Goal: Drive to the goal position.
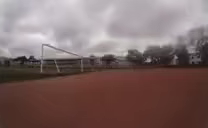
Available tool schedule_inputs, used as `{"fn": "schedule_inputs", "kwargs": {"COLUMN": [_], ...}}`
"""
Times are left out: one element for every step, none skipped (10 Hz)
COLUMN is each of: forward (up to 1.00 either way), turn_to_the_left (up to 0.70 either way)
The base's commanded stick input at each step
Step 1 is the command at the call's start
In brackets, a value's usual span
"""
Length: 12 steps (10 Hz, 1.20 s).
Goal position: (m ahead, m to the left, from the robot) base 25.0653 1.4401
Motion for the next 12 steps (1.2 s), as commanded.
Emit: {"fn": "schedule_inputs", "kwargs": {"forward": [0.70, 0.70, 0.70, 0.70, 0.70, 0.70, 0.70, 0.70, 0.70, 0.70, 0.70, 0.70], "turn_to_the_left": [0.00, 0.00, 0.00, 0.00, 0.00, 0.00, 0.00, 0.00, 0.00, 0.00, 0.00, 0.00]}}
